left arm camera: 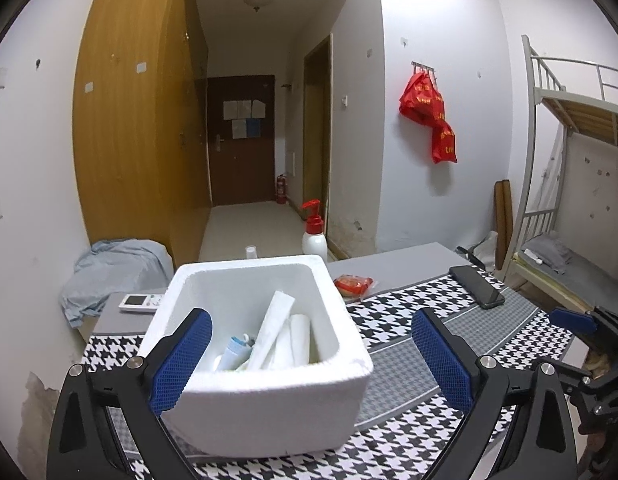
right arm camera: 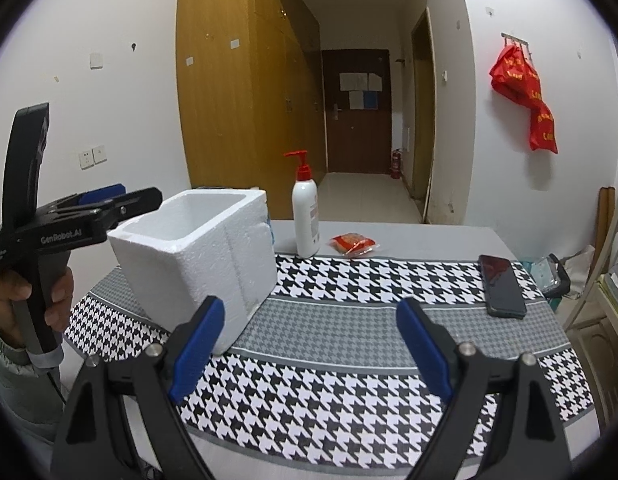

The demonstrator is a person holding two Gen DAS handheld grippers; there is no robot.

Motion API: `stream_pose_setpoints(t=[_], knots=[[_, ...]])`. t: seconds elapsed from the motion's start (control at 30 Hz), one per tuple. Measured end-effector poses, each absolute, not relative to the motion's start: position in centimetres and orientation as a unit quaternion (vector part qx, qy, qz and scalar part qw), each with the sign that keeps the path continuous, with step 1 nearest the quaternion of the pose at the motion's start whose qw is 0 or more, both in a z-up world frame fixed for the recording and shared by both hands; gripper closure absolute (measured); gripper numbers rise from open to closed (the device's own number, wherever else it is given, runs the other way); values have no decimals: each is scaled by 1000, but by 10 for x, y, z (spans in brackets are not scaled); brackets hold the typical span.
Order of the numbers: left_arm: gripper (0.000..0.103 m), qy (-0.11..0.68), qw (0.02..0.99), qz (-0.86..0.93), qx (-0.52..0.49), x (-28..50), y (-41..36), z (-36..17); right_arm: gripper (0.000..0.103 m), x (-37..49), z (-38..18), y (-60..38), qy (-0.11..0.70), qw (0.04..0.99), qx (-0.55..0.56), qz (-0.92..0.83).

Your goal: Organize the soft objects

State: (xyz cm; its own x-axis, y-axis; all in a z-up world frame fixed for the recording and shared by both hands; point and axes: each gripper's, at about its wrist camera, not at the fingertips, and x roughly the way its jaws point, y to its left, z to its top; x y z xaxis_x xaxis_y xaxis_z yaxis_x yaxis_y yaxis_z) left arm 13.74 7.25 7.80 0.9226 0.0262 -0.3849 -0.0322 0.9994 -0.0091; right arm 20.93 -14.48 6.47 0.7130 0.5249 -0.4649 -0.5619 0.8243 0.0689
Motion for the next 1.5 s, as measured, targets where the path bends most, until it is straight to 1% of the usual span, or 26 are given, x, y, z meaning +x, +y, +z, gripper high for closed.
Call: stream_pose_setpoints(t=[0.57, 0.8, 0.83, 0.87, 0.93, 1.5], knots=[[3, 181, 983, 12, -10, 70, 51, 67, 13, 162, 67, -155, 223, 926, -42, 301], [1, 165, 986, 15, -7, 41, 41, 62, 13, 147, 63, -158, 221, 925, -41, 307], [1, 164, 986, 16, -7, 38, 41, 61, 12, 145, 63, -158, 221, 924, -43, 308], [1, 164, 986, 17, -7, 35, 40, 60, 7, 143, 62, -158, 219, 925, -44, 308], [1, 165, 986, 23, -9, 30, 40, 58, 1, 139, 61, -158, 216, 926, -44, 308], [1, 150, 987, 50, -17, -18, 31, 40, 1, 107, 60, -157, 185, 926, -41, 326]])
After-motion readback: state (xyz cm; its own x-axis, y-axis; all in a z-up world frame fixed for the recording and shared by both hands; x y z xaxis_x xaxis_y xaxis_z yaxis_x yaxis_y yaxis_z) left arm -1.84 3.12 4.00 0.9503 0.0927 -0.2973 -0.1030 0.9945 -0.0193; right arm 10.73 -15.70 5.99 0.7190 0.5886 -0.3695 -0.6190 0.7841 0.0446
